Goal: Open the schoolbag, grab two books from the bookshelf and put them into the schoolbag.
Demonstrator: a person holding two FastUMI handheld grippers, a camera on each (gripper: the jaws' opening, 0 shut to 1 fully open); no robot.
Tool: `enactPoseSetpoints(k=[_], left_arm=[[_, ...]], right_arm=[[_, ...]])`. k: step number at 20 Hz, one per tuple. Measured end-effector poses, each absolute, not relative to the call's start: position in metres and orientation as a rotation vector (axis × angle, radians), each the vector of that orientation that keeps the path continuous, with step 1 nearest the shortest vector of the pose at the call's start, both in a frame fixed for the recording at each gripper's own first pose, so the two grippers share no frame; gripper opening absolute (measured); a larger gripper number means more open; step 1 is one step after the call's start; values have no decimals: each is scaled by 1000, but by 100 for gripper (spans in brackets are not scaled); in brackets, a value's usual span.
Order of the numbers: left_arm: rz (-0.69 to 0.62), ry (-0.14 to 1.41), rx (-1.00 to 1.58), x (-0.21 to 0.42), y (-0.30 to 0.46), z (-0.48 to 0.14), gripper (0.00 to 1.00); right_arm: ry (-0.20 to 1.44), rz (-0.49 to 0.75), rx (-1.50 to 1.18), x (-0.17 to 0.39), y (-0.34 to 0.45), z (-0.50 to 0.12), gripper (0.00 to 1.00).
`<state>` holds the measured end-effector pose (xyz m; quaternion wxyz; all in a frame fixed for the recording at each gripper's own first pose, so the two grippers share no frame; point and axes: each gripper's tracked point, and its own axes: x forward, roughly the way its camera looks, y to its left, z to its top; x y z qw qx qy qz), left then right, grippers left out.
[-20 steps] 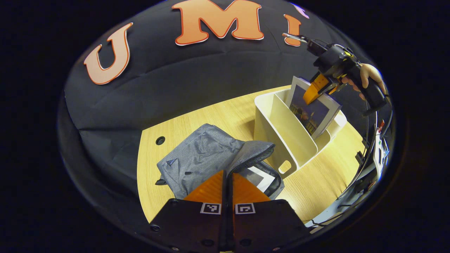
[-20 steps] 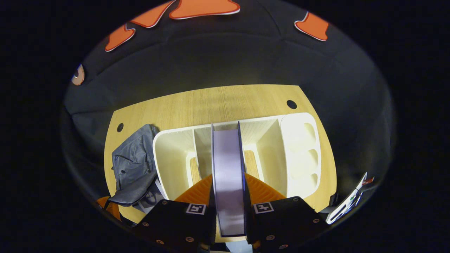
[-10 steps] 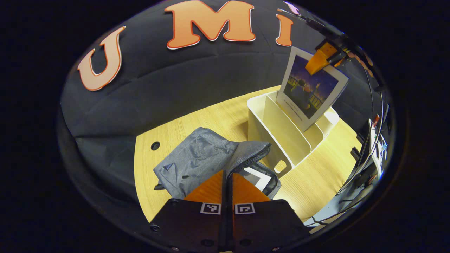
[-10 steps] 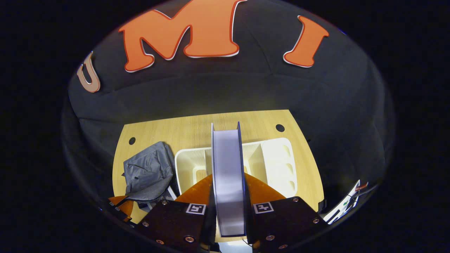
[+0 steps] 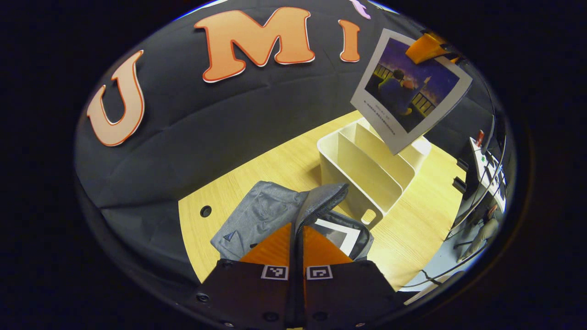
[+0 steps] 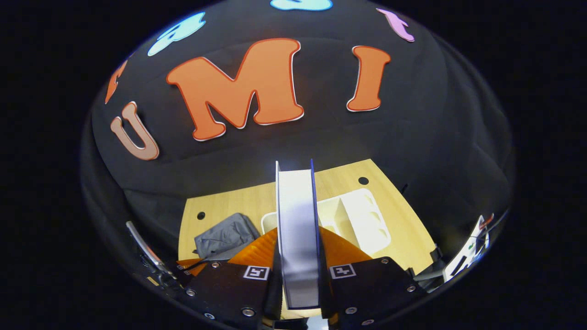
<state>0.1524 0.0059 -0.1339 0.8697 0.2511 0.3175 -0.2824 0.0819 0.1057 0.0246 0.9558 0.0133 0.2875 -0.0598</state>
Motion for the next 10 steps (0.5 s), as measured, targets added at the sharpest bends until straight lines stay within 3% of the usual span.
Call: enactPoseSetpoints(k=[10], left_arm=[[-697,612,635,158,11,-126,0]], right_arm=[[539,-123,433,1,146,-42,32]])
